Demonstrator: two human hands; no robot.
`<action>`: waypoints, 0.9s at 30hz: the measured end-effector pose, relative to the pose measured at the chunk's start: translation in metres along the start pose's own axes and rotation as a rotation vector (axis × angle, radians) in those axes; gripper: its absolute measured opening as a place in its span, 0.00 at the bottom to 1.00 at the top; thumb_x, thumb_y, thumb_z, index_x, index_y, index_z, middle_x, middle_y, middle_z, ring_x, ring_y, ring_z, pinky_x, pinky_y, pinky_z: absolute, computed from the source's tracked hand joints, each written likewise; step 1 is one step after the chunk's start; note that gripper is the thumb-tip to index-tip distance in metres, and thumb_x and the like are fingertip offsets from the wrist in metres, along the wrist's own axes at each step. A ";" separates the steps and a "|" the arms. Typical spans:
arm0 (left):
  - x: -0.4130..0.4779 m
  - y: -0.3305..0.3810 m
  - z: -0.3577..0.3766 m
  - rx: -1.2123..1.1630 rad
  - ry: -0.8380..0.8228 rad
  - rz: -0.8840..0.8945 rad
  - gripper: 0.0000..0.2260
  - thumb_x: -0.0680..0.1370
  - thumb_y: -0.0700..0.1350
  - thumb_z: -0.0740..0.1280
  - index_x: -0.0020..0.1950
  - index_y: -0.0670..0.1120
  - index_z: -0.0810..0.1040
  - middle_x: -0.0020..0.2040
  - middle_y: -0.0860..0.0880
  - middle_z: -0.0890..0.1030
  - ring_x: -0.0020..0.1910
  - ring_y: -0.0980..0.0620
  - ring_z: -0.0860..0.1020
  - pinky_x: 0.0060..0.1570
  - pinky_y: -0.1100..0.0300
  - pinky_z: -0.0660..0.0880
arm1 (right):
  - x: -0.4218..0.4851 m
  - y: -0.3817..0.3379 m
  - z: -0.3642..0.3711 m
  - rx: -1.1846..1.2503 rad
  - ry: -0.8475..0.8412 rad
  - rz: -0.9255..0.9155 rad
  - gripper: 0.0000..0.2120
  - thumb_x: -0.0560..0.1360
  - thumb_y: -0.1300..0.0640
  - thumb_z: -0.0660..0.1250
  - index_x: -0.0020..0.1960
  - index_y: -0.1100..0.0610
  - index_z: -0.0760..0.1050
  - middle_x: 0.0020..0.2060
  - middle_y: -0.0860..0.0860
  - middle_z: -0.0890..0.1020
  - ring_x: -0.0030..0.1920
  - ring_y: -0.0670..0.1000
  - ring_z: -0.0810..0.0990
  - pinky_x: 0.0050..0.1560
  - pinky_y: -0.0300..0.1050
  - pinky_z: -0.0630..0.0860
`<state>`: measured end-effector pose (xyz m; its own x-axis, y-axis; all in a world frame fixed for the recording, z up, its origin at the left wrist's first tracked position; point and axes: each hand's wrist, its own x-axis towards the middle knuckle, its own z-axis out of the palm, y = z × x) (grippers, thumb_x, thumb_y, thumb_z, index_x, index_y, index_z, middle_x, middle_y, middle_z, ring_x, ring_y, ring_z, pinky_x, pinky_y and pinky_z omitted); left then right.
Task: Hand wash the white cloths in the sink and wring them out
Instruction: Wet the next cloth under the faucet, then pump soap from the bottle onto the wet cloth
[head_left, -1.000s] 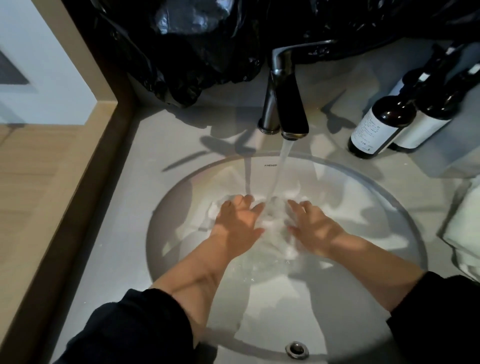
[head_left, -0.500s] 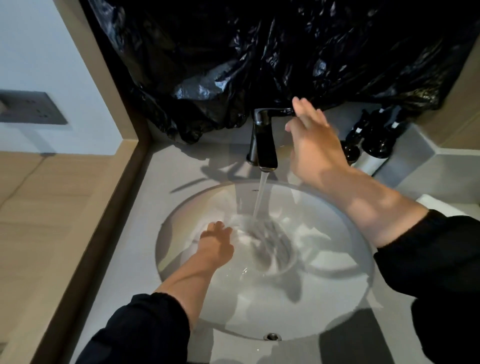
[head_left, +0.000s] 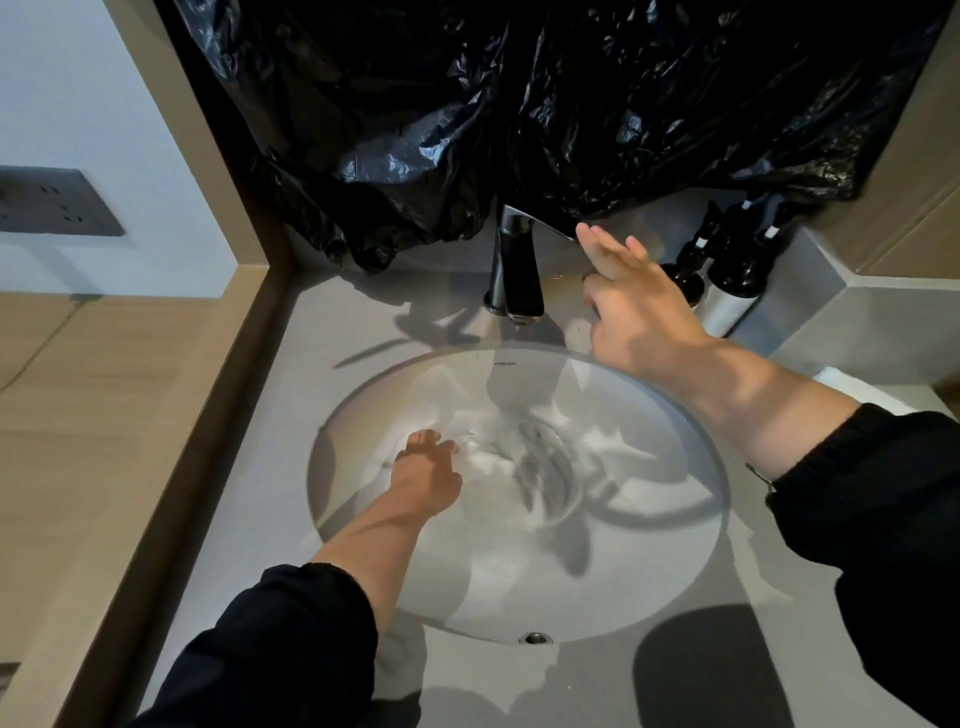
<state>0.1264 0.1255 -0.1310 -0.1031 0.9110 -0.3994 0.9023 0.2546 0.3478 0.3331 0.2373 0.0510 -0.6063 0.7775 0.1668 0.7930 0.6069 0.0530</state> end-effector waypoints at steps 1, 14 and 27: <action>0.000 0.000 0.001 -0.009 -0.001 -0.003 0.23 0.78 0.44 0.60 0.74 0.51 0.65 0.77 0.48 0.56 0.77 0.50 0.51 0.72 0.56 0.56 | -0.001 0.002 0.002 -0.007 -0.010 -0.016 0.03 0.72 0.65 0.62 0.39 0.62 0.72 0.78 0.56 0.49 0.78 0.51 0.47 0.77 0.48 0.42; 0.004 -0.003 0.006 0.091 0.028 0.062 0.28 0.77 0.49 0.62 0.77 0.50 0.59 0.77 0.46 0.57 0.76 0.47 0.53 0.72 0.56 0.57 | 0.003 0.056 0.039 0.619 0.422 0.897 0.38 0.71 0.53 0.74 0.73 0.62 0.59 0.69 0.58 0.67 0.70 0.56 0.66 0.69 0.48 0.66; -0.017 0.028 -0.017 -0.535 -0.128 0.308 0.38 0.72 0.48 0.74 0.77 0.50 0.58 0.74 0.55 0.63 0.73 0.56 0.61 0.67 0.68 0.57 | -0.052 -0.024 0.041 0.917 0.239 0.684 0.14 0.66 0.58 0.77 0.44 0.56 0.72 0.36 0.46 0.77 0.39 0.43 0.77 0.39 0.32 0.69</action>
<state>0.1463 0.1232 -0.0999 0.2090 0.9306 -0.3006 0.5449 0.1444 0.8260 0.3429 0.1888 0.0009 0.0351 0.9968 0.0720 0.5504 0.0408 -0.8339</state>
